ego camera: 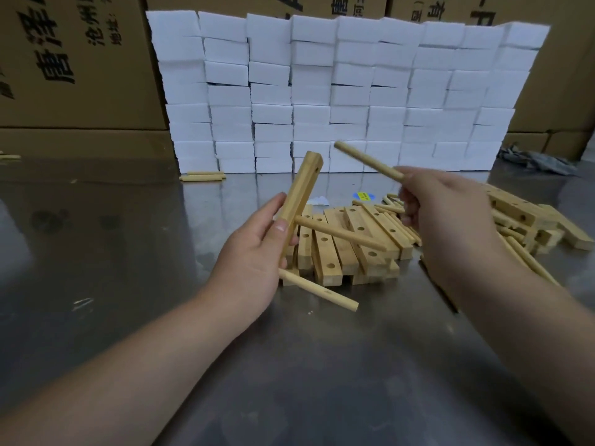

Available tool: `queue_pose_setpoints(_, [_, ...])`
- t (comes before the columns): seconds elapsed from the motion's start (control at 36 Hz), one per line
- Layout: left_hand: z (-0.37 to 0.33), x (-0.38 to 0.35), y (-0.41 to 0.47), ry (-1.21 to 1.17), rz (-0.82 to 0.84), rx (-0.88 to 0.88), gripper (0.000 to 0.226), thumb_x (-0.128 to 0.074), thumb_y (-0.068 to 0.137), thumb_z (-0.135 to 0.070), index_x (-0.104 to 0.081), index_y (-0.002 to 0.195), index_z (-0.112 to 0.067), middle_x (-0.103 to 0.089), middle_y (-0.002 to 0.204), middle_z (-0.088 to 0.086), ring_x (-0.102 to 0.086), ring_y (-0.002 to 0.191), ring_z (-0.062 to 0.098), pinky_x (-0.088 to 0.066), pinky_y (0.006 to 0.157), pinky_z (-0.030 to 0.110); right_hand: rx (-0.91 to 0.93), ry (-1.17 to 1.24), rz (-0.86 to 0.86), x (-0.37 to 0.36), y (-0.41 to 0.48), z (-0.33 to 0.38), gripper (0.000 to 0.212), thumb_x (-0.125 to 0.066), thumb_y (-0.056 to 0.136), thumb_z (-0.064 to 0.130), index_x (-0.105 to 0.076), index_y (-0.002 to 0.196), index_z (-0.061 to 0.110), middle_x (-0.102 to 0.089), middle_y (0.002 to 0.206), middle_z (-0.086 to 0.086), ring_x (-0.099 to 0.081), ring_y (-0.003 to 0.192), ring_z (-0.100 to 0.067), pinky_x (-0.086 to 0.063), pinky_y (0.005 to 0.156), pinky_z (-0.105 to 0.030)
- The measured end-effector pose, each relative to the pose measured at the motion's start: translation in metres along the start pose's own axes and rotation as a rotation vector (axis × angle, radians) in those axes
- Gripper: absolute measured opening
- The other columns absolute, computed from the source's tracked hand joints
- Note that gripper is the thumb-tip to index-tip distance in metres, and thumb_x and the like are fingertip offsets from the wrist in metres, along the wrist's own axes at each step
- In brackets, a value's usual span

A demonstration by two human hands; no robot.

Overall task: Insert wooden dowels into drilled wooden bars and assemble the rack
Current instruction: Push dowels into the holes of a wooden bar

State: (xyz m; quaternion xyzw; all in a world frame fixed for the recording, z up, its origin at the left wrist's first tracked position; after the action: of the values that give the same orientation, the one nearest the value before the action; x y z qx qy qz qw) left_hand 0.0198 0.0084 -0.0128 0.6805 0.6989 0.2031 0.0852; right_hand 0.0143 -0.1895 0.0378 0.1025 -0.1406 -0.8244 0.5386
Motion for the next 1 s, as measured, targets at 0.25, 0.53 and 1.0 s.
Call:
queue_pose_setpoints(0.25, [-0.008, -0.005, -0.005, 0.069, 0.098, 0.008, 0.041, -0.038, 0.097, -0.019, -0.040, 0.123, -0.051, -0.057, 0.090, -0.004, -0.055, 0.065, 0.009, -0.053, 0.062, 0.029, 0.141, -0.021, 0.054, 0.004, -0.013, -0.005, 0.021, -0.051, 0.088, 0.016, -0.070, 0.078, 0.021, -0.057, 0.057, 0.008, -0.044, 0.048, -0.005, -0.039, 0.044, -0.016])
queue_pose_setpoints(0.53, [-0.009, -0.005, -0.008, -0.143, 0.202, 0.103, 0.056, -0.040, 0.079, -0.020, -0.037, 0.127, -0.049, -0.053, 0.066, 0.001, -0.050, 0.051, 0.016, -0.045, 0.049, 0.026, 0.142, -0.017, 0.130, 0.002, -0.017, -0.006, 0.019, -0.056, 0.087, 0.017, -0.071, 0.078, 0.027, -0.066, 0.063, 0.006, -0.048, 0.052, -0.003, -0.043, 0.050, -0.017])
queue_pose_setpoints(1.0, [-0.011, -0.007, -0.009, -0.013, 0.210, -0.004, 0.043, -0.039, 0.097, -0.034, -0.023, 0.124, -0.063, -0.043, 0.140, -0.017, -0.043, 0.122, -0.002, -0.030, 0.104, 0.019, 0.183, -0.030, 0.185, -0.003, -0.020, -0.009, 0.021, -0.058, 0.084, 0.014, -0.071, 0.073, 0.026, -0.066, 0.060, 0.008, -0.049, 0.050, -0.001, -0.043, 0.051, -0.018])
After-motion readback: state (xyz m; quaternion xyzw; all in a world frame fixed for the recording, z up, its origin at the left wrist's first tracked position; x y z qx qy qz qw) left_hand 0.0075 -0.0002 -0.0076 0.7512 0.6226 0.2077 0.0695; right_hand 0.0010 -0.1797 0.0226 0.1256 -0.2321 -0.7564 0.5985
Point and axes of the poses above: each hand's wrist, its own y-axis towards the middle knuckle, its own x-axis out of the back of the hand, z = x × y, the point moved 4 cm from there along y, towards the middle knuckle
